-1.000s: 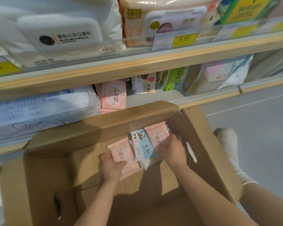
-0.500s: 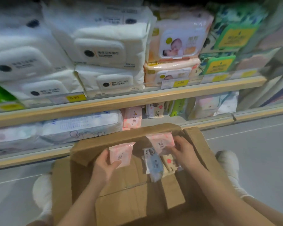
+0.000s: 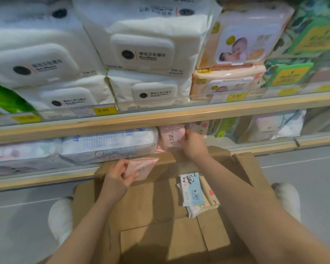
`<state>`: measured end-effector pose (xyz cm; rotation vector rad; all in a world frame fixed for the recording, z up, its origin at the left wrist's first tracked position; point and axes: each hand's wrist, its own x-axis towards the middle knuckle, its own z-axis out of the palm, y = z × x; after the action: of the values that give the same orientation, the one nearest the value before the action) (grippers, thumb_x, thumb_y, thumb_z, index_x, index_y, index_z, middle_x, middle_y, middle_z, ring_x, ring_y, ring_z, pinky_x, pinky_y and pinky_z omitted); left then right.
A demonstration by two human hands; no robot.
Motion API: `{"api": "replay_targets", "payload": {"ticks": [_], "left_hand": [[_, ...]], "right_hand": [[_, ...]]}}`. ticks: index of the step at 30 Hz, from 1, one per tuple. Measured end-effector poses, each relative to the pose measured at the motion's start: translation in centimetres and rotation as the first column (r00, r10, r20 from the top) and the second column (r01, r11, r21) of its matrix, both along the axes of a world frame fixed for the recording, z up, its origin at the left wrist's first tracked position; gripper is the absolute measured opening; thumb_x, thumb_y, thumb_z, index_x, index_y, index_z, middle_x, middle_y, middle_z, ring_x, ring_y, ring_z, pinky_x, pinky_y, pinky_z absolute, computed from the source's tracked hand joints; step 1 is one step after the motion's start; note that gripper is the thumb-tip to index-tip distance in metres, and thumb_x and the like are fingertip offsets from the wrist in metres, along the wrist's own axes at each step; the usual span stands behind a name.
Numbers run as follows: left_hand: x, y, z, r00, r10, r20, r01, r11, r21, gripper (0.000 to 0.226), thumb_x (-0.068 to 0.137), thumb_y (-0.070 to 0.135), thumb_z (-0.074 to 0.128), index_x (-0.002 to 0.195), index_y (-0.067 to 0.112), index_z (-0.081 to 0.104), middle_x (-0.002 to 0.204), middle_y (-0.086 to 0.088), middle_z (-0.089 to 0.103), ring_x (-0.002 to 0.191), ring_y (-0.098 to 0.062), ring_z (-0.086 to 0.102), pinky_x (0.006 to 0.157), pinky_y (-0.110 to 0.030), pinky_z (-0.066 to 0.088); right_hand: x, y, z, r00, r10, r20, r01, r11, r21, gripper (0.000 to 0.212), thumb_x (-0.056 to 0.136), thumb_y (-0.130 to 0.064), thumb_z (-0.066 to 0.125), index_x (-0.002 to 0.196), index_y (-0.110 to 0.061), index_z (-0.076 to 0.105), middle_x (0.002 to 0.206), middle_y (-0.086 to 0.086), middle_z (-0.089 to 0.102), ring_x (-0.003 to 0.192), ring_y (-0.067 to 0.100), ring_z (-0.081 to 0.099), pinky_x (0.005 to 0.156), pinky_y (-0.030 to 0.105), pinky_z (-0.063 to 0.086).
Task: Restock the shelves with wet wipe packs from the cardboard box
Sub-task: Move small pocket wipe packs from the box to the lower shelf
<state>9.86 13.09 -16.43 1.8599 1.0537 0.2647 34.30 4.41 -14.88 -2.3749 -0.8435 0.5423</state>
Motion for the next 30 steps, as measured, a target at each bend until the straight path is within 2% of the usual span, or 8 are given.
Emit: {"api": "replay_targets", "payload": {"ticks": [3,5,9,14,20,24,27,30], "left_hand": [[-0.1,0.8,-0.7,1.000,-0.007,-0.007,0.007,1.000,-0.004,0.027,0.079,0.020,0.073,0.095,0.032,0.055,0.103,-0.003,0.063,0.097,-0.022,0.061,0.082,-0.049,0.053],[0.0,1.0,-1.1,1.000,-0.005,-0.010,0.005,1.000,0.006,0.025,0.078,0.023,0.072,0.091,0.033,0.054,0.098,-0.003,0.064,0.093,-0.022,0.061,0.078,-0.051,0.053],[0.3,0.9,-1.2,1.000,0.001,-0.021,-0.001,1.000,0.019,0.024,0.076,0.027,0.072,0.090,0.035,0.055,0.096,0.000,0.065,0.089,-0.019,0.062,0.076,-0.049,0.054],[0.3,1.0,-1.3,0.999,0.001,-0.034,0.000,0.999,0.045,0.025,0.076,0.025,0.073,0.090,0.037,0.055,0.095,0.001,0.065,0.089,-0.018,0.061,0.077,-0.048,0.053],[0.3,0.8,-1.4,1.000,-0.010,-0.028,0.010,1.000,0.019,0.025,0.072,0.039,0.069,0.091,0.038,0.054,0.093,0.001,0.066,0.088,-0.019,0.062,0.075,-0.048,0.054],[0.3,0.8,-1.2,1.000,-0.019,0.018,0.019,1.000,-0.018,0.026,0.074,0.034,0.072,0.093,0.038,0.056,0.098,0.001,0.067,0.092,-0.018,0.063,0.079,-0.048,0.054],[0.5,0.4,-0.4,0.997,-0.002,0.075,0.008,0.997,-0.075,0.032,0.078,0.018,0.075,0.096,0.038,0.058,0.105,0.000,0.067,0.097,-0.017,0.064,0.083,-0.044,0.055],[1.8,-0.6,1.3,0.984,0.070,0.162,-0.039,0.981,-0.188,0.036,0.080,0.003,0.070,0.098,0.031,0.056,0.101,0.002,0.068,0.094,-0.010,0.065,0.075,-0.024,0.056]], "right_hand": [[0.4,1.3,-1.6,0.995,-0.082,-0.061,0.076,0.993,-0.095,0.020,0.094,-0.016,0.050,0.106,-0.001,0.055,0.107,0.022,0.063,0.101,0.036,0.059,0.074,0.030,0.039],[0.6,2.3,-2.3,0.990,-0.095,-0.108,0.083,0.991,-0.109,0.026,0.089,-0.019,0.060,0.108,-0.001,0.057,0.106,0.019,0.064,0.101,0.034,0.060,0.077,0.031,0.042],[0.5,3.6,-3.8,0.976,-0.149,-0.161,0.124,0.980,-0.156,0.027,0.082,-0.023,0.071,0.093,-0.004,0.056,0.090,0.014,0.062,0.091,0.029,0.061,0.071,0.028,0.041],[0.5,4.4,-3.7,0.959,-0.209,-0.190,0.211,0.977,-0.007,0.019,0.089,-0.020,0.064,0.085,-0.002,0.062,0.078,0.009,0.056,0.072,0.024,0.054,0.063,0.026,0.038],[0.0,4.0,-5.2,0.989,-0.062,-0.136,0.038,0.984,-0.173,0.028,0.090,-0.035,0.057,0.099,-0.009,0.064,0.095,0.011,0.064,0.091,0.030,0.062,0.071,0.030,0.046],[0.2,4.1,-4.1,0.990,-0.072,-0.123,0.044,0.976,-0.213,0.030,0.085,-0.036,0.066,0.087,-0.007,0.057,0.085,0.009,0.056,0.094,0.029,0.062,0.070,0.028,0.040],[0.0,2.3,-2.0,0.982,-0.063,-0.179,0.047,0.994,-0.095,0.034,0.087,-0.028,0.065,0.110,-0.004,0.055,0.103,0.010,0.060,0.099,0.027,0.058,0.077,0.028,0.042],[-1.2,-1.2,0.9,0.988,0.075,-0.132,-0.060,0.992,0.115,0.041,0.087,-0.019,0.064,0.126,-0.013,0.052,0.117,0.002,0.059,0.088,0.015,0.059,0.064,0.016,0.044]]}}
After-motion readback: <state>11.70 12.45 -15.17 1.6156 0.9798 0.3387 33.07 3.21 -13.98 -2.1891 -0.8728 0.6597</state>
